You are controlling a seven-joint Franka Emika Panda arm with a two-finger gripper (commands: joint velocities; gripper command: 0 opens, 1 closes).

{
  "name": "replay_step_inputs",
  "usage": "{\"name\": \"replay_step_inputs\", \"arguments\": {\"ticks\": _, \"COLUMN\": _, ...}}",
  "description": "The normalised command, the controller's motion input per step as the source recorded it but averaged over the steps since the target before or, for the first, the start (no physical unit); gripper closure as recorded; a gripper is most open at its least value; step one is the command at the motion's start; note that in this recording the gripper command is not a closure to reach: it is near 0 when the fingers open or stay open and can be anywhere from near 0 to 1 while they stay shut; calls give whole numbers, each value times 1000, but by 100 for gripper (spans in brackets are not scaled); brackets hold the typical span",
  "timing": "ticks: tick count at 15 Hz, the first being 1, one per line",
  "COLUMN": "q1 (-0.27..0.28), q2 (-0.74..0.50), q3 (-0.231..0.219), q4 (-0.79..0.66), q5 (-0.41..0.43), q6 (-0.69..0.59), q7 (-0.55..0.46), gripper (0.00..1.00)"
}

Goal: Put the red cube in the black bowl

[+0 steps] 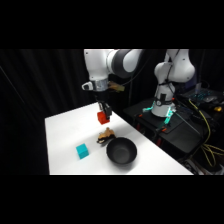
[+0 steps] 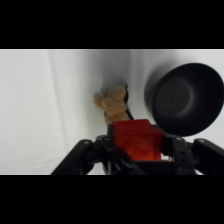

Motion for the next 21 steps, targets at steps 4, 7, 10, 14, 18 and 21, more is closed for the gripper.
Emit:
{"name": "replay_step_inputs", "arguments": {"ticks": 4, "q1": 170, "q2": 26, "q3": 77, "q4": 6, "q5": -115, "q6": -51, "q7": 220, "gripper": 100}}
{"name": "replay_step_inputs", "arguments": {"ticks": 7, "q1": 95, "q2": 82, "q3": 49, "q4": 59, "q5": -101, "q6": -45, "q7": 110, "gripper": 100}}
{"name": "replay_step_inputs", "arguments": {"ticks": 10, "q1": 71, "q2": 144, "q3": 48, "q4": 87, "q5": -88, "q6": -8, "q7": 71, "gripper": 100}}
{"name": "replay_step_inputs", "arguments": {"ticks": 14, "q1": 34, "q2": 256, "q3": 29, "q4": 132, "q5": -94, "q6": 136, "q7": -15, "gripper": 100}}
{"name": "replay_step_inputs", "arguments": {"ticks": 18, "q1": 9, "q2": 283, "q3": 11, "q4": 158, "q5": -87, "q6": 156, "q7": -75, "gripper": 100}}
{"name": "replay_step_inputs", "arguments": {"ticks": 21, "q1": 18, "q2": 158, "q3": 6, "q4": 135, "q5": -89, "q6": 58, "q7": -62, "gripper": 0}}
